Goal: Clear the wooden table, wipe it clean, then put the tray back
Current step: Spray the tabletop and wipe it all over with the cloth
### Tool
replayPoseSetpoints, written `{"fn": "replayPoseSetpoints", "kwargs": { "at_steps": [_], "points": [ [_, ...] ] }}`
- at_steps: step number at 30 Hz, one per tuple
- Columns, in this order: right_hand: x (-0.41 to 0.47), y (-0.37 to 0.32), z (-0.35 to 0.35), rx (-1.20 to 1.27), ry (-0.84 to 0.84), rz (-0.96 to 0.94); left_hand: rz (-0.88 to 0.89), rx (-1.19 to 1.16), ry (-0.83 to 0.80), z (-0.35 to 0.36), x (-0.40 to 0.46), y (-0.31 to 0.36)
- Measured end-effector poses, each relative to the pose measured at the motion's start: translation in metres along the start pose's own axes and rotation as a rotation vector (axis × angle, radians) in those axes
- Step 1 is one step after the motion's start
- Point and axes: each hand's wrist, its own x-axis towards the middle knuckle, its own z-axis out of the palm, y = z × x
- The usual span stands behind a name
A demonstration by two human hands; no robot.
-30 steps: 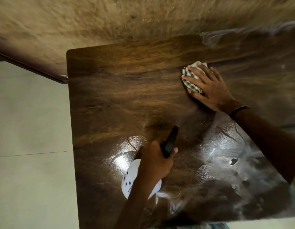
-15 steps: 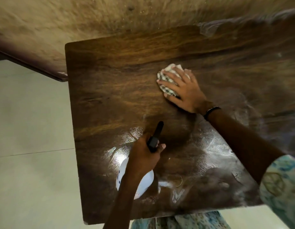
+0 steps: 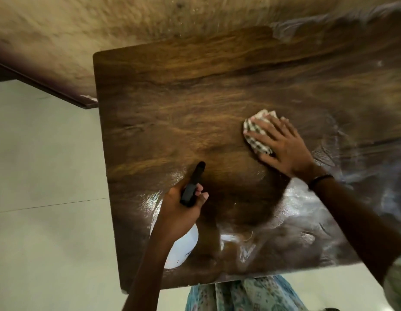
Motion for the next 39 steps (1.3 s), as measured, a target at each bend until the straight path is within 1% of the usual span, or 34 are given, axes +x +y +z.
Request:
{"fn": "replayPoseSetpoints", "kwargs": {
  "at_steps": [3,5,7,9,11,13,15,18,21,23,25,28,30,32,33,34,37,39],
  "points": [
    [0.038,-0.014,-0.003,0.032,0.091,0.196,0.011,-0.009,-0.01,0.001,-0.001,-0.003],
    [0.061,-0.044,0.004,0.059,0.123,0.207,0.017,0.004,-0.012,0.004,-0.002,-0.004],
    [0.068,-0.08,0.014,0.063,0.107,0.111,0.021,0.017,-0.008,0.006,-0.004,-0.004],
    [0.05,-0.107,0.024,0.046,0.082,-0.042,0.027,0.039,0.001,0.008,-0.007,-0.006],
    [0.016,-0.111,0.031,0.024,0.03,-0.189,0.025,0.06,0.003,0.009,-0.011,-0.009],
    [-0.021,-0.091,0.03,0.015,-0.001,-0.225,0.057,0.067,0.006,0.009,-0.016,-0.01],
    [-0.044,-0.057,0.025,0.009,-0.017,-0.128,0.074,0.066,-0.016,0.01,-0.02,-0.013],
    [-0.037,-0.017,0.012,0.045,0.026,0.098,0.063,0.07,-0.042,0.014,-0.023,-0.018],
    [0.007,-0.024,0.006,0.107,0.122,0.308,0.059,0.077,-0.038,0.021,-0.027,-0.022],
    [0.033,-0.049,0.008,0.131,0.142,0.343,0.057,0.084,-0.03,0.026,-0.034,-0.025],
    [0.048,-0.078,0.013,0.118,0.11,0.236,0.056,0.088,-0.036,0.031,-0.038,-0.028],
    [0.03,-0.112,0.027,0.043,0.082,-0.071,0.065,0.119,-0.067,0.041,-0.047,-0.034],
    [-0.007,-0.115,0.034,0.009,0.039,-0.241,0.074,0.13,-0.06,0.047,-0.056,-0.039],
    [-0.05,-0.098,0.038,-0.026,-0.021,-0.313,0.083,0.116,-0.067,0.054,-0.065,-0.045],
    [-0.067,-0.082,0.036,-0.029,-0.029,-0.295,0.088,0.109,-0.078,0.058,-0.068,-0.047],
    [-0.079,-0.065,0.033,-0.023,-0.023,-0.234,0.09,0.104,-0.083,0.062,-0.073,-0.05],
    [-0.08,-0.024,0.021,0.039,0.043,0.077,0.091,0.085,-0.068,0.072,-0.083,-0.056],
    [-0.063,-0.02,0.015,0.061,0.086,0.208,0.11,0.074,-0.071,0.081,-0.089,-0.061]
  ]
}}
